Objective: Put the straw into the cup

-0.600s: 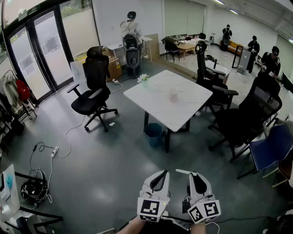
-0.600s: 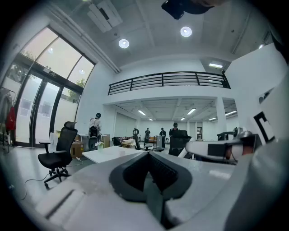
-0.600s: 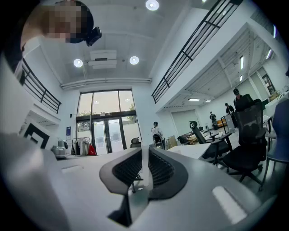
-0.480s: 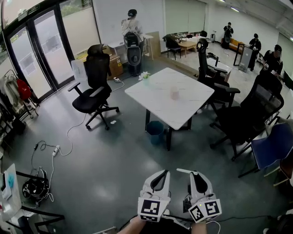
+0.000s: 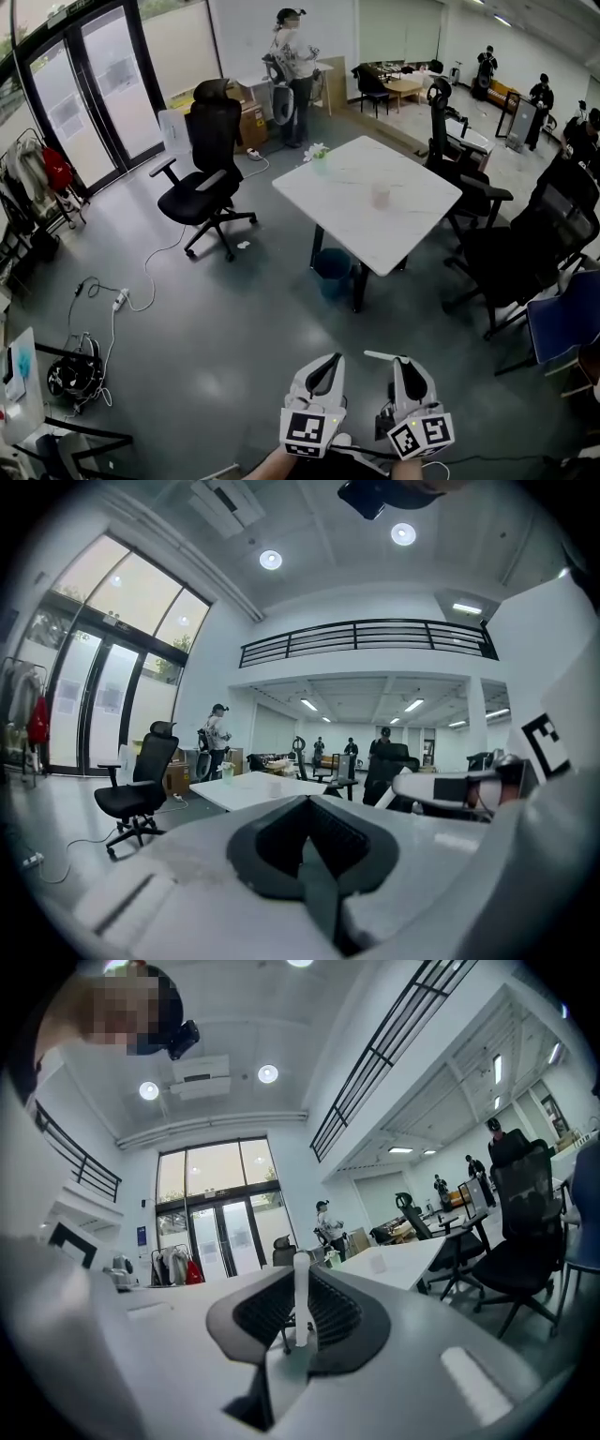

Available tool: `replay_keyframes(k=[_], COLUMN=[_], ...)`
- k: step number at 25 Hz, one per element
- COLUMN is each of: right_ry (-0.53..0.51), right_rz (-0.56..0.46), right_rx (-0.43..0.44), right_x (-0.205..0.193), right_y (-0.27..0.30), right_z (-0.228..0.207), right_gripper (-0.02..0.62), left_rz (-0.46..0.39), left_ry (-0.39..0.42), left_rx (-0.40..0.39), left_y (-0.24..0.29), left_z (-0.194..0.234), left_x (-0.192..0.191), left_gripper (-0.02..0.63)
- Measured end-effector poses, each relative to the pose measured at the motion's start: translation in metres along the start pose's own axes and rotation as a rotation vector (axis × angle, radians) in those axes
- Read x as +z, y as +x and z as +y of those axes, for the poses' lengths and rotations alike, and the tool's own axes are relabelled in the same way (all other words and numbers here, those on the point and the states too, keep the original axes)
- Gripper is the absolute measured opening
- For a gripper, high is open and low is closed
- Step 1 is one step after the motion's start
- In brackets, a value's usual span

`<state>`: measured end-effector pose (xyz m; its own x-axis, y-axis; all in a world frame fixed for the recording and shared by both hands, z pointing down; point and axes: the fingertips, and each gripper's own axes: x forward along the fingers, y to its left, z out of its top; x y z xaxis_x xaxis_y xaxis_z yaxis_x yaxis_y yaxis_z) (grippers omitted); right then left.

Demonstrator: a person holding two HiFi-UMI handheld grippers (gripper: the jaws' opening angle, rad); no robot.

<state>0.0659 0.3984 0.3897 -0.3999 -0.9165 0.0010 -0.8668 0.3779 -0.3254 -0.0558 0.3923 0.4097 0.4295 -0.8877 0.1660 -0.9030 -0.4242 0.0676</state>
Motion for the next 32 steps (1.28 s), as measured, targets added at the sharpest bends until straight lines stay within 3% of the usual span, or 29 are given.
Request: replay_keyframes(k=[12, 20, 27, 32], right_ry=[-0.041, -0.046, 0.0, 0.017], right_rz=[0.008, 0.015, 0.036, 0.048], right_rx=[-0.038, -0.045, -0.082, -0.032], right_x=[0.013, 0.008, -0.002, -0.002], right_y=[0.073, 0.102, 0.139, 0.204], right_z=[0.002, -0.006, -0.056, -0.091], right_gripper=[0.046, 0.044, 0.044, 0.044], left_rz=[-0.004, 0.004, 0.029, 0.046], left_ry=[-0.068, -0.077, -0.059, -0.048], left_rx=[0.013, 0.002, -0.008, 0.035], left_y=[0.049, 0.073, 0.126, 0.189], left_z=[0.08, 0.096, 0.103, 0.124], left_x=[0.012, 0.008, 0.003, 0.005], left_gripper=[0.002, 0.002, 0.002, 0.002])
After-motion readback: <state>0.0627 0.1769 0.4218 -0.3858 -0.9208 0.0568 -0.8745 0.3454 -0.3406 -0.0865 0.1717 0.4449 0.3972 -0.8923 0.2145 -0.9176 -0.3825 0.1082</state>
